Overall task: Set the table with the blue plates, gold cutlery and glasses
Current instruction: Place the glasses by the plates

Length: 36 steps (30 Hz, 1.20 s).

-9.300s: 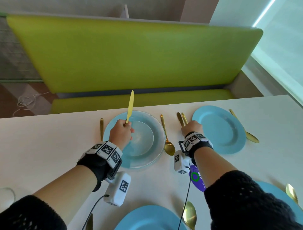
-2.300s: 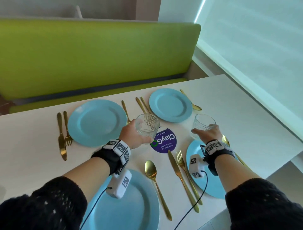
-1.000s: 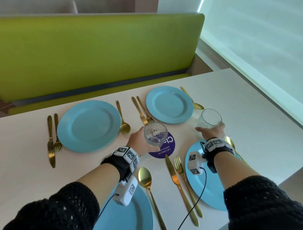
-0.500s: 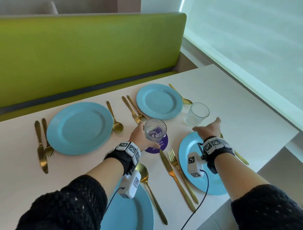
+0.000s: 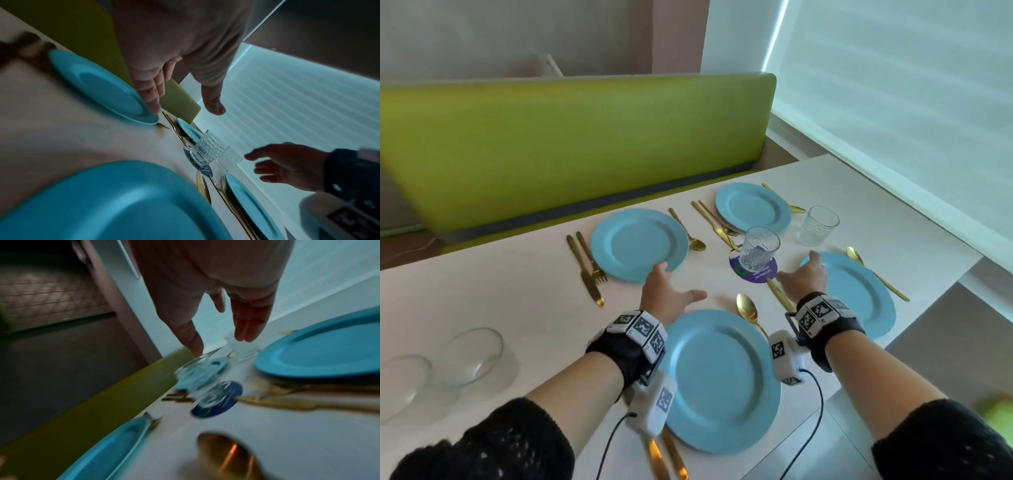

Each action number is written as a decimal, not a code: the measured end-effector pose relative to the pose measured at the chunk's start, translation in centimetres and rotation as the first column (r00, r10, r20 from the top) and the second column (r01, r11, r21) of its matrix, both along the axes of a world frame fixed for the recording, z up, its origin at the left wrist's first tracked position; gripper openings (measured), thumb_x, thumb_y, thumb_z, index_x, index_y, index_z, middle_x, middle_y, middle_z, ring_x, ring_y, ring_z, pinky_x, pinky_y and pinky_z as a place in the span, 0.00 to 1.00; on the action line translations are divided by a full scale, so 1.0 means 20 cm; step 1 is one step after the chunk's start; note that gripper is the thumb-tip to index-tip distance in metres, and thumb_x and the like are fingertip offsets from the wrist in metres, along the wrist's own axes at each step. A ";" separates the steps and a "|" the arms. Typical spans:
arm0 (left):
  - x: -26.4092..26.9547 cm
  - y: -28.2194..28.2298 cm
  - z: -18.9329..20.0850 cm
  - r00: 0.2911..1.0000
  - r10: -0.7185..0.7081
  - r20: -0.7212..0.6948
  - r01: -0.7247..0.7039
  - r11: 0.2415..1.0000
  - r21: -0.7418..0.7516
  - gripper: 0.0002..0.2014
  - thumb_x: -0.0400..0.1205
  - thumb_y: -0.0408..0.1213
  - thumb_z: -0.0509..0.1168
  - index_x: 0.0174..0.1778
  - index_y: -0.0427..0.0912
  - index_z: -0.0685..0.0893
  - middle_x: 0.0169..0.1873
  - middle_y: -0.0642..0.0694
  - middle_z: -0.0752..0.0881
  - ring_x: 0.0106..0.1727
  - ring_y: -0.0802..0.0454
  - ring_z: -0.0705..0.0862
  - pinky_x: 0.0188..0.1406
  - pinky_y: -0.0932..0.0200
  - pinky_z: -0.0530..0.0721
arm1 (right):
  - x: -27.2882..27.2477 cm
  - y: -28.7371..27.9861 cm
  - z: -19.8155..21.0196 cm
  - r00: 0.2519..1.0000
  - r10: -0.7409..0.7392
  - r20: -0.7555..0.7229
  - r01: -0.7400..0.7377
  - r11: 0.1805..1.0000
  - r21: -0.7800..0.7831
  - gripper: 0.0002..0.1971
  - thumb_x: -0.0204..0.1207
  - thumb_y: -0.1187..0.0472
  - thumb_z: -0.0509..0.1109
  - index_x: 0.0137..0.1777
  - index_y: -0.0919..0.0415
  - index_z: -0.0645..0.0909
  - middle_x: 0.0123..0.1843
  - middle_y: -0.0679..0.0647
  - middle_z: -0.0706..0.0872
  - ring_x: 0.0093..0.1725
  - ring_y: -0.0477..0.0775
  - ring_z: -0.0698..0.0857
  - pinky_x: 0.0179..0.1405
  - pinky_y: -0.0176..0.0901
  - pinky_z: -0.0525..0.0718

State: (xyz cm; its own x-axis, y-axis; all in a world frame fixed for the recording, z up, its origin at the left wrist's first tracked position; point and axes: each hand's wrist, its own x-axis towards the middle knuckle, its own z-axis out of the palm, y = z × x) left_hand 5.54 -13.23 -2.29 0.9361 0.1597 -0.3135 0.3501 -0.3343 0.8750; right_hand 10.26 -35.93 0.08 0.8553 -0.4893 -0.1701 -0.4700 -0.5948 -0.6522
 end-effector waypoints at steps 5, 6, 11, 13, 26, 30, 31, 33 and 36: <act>-0.38 0.40 0.06 0.988 0.040 0.147 -0.056 0.993 0.107 0.39 0.73 0.39 0.75 0.77 0.38 0.65 0.71 0.41 0.74 0.71 0.45 0.76 0.71 0.53 0.74 | -0.32 0.56 0.00 0.963 0.266 0.050 -0.262 0.962 -0.071 0.35 0.71 0.64 0.72 0.77 0.63 0.63 0.74 0.63 0.72 0.73 0.62 0.72 0.72 0.48 0.70; -0.44 0.47 0.09 0.979 0.057 0.196 -0.086 0.986 0.145 0.36 0.74 0.39 0.74 0.76 0.38 0.66 0.70 0.41 0.75 0.70 0.45 0.76 0.70 0.54 0.74 | -0.38 0.67 0.00 0.947 0.318 0.038 -0.315 0.947 -0.061 0.35 0.71 0.64 0.72 0.77 0.63 0.64 0.73 0.63 0.73 0.73 0.61 0.73 0.72 0.48 0.70; -0.70 0.86 0.19 0.892 0.154 0.425 -0.293 0.913 0.283 0.29 0.76 0.32 0.70 0.72 0.32 0.71 0.69 0.36 0.76 0.71 0.38 0.73 0.73 0.49 0.70 | -0.58 1.17 -0.05 0.830 0.553 -0.075 -0.553 0.833 0.026 0.35 0.72 0.60 0.73 0.77 0.59 0.63 0.69 0.60 0.77 0.69 0.58 0.76 0.69 0.44 0.73; -0.77 1.02 0.22 0.874 0.223 0.432 -0.375 0.875 0.307 0.32 0.71 0.37 0.69 0.72 0.30 0.71 0.69 0.33 0.75 0.72 0.35 0.70 0.73 0.53 0.62 | -0.64 1.34 -0.10 0.754 0.643 -0.134 -0.640 0.765 0.067 0.37 0.71 0.58 0.76 0.78 0.57 0.62 0.69 0.58 0.77 0.69 0.56 0.76 0.68 0.43 0.74; -1.03 1.59 -0.23 0.932 0.356 -0.066 -0.345 0.929 0.132 0.83 0.30 0.57 0.78 0.81 0.39 0.41 0.79 0.39 0.59 0.81 0.44 0.61 0.79 0.45 0.64 | -0.75 1.85 -0.35 0.593 0.793 -0.143 -0.774 0.609 0.171 0.50 0.59 0.54 0.84 0.78 0.55 0.59 0.73 0.56 0.75 0.73 0.56 0.74 0.70 0.43 0.73; -1.03 1.55 -0.28 0.910 0.408 -0.073 -0.409 0.913 -0.004 0.71 0.49 0.37 0.85 0.82 0.43 0.44 0.79 0.39 0.64 0.78 0.45 0.67 0.77 0.50 0.66 | -0.77 1.89 -0.43 0.657 0.750 -0.072 -0.731 0.658 0.181 0.52 0.57 0.52 0.85 0.79 0.52 0.59 0.70 0.55 0.78 0.70 0.57 0.76 0.69 0.44 0.74; -1.02 1.54 -0.29 0.900 0.432 -0.058 -0.434 0.901 -0.016 0.66 0.56 0.31 0.85 0.82 0.45 0.45 0.78 0.39 0.66 0.78 0.45 0.68 0.76 0.50 0.67 | -0.77 1.89 -0.44 0.668 0.741 -0.063 -0.723 0.667 0.177 0.52 0.57 0.52 0.85 0.78 0.52 0.59 0.69 0.55 0.79 0.70 0.57 0.76 0.69 0.45 0.75; -1.01 1.53 -0.33 0.893 0.450 -0.033 -0.450 0.893 -0.006 0.61 0.60 0.30 0.84 0.82 0.48 0.50 0.77 0.41 0.70 0.77 0.45 0.70 0.74 0.52 0.67 | -0.76 1.90 -0.46 0.677 0.734 -0.055 -0.720 0.675 0.161 0.50 0.57 0.51 0.84 0.77 0.51 0.60 0.68 0.55 0.79 0.69 0.57 0.76 0.68 0.46 0.75; -0.99 1.52 -0.34 0.897 0.441 -0.001 -0.441 0.897 0.033 0.56 0.60 0.32 0.84 0.80 0.51 0.58 0.71 0.45 0.77 0.72 0.44 0.75 0.70 0.53 0.70 | -0.76 1.90 -0.48 0.669 0.742 -0.052 -0.733 0.669 0.121 0.43 0.58 0.52 0.83 0.73 0.53 0.66 0.66 0.53 0.79 0.68 0.55 0.75 0.65 0.44 0.75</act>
State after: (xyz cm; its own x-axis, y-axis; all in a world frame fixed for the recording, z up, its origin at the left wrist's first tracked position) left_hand -14.25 17.12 -9.18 0.7646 0.5655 -0.3091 0.4753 -0.1709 0.8631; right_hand -4.90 2.09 -9.45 0.9094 0.3144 -0.2721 0.0407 -0.7185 -0.6943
